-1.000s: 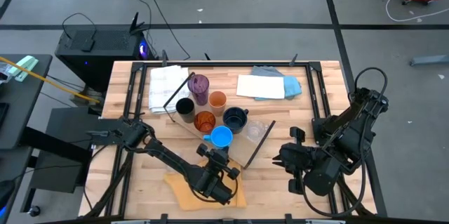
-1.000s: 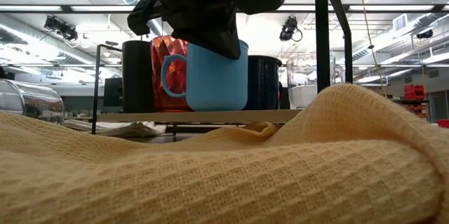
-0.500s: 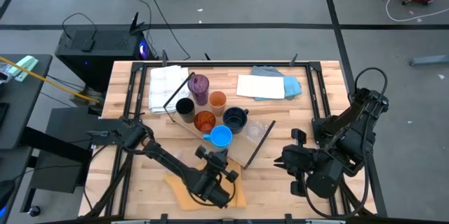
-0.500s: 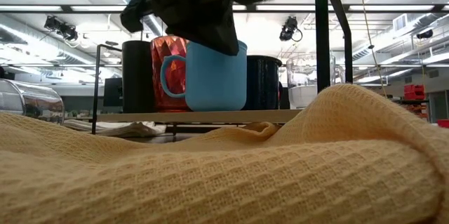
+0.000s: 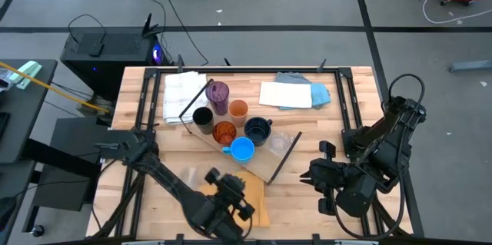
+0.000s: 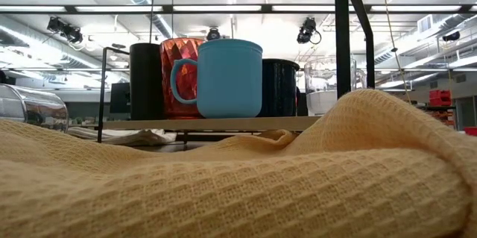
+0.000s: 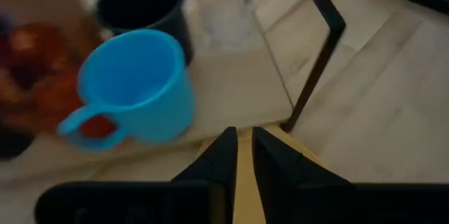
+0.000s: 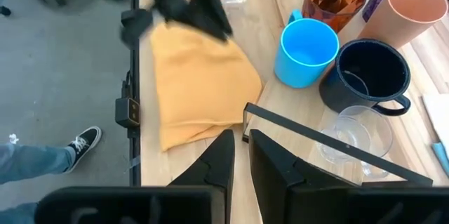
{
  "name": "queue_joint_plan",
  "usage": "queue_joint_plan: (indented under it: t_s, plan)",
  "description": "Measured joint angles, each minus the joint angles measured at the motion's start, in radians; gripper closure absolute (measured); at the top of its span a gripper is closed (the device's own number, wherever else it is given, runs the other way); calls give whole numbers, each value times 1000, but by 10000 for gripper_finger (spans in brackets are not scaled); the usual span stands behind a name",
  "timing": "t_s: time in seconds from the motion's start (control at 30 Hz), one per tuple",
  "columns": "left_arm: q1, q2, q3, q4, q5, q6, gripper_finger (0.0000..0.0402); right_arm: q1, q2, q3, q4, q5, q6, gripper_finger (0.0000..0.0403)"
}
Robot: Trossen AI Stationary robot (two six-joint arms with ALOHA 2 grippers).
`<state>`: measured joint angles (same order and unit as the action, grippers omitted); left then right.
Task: Stack small to large cups/mugs on shelf
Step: Put the transparent mug on the shelf
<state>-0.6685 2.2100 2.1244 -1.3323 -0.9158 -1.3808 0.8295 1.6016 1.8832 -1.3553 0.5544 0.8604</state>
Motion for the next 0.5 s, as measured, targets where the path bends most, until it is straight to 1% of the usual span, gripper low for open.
queue_joint_plan:
  t_s: [0.07,0.1,0.13,0.17,0.2,0.3,0.37,0.4,0.5]
  plan:
    - [-1,-1,135,-186,63,-93,341,0,0,0,2,6,-4,352]
    - [-4,-1,204,-250,85,-152,336,0,0,0,2,9,-4,352]
    - [-4,-14,235,-240,98,-143,331,0,0,0,2,11,-5,352]
    - [-5,-54,226,-196,108,-94,324,0,0,0,2,11,-6,352]
    - [-13,-95,207,-186,127,-80,317,0,0,0,2,11,-6,352]
    - [-14,-180,202,-241,255,-170,292,3,0,0,5,10,-6,352]
    - [-22,-216,187,-237,315,-186,274,5,0,-1,3,11,-6,352]
    - [-31,-225,186,-237,329,-209,264,5,0,-2,6,11,-6,352]
    - [-52,-246,187,-240,444,-291,238,6,0,-8,6,11,-6,352]
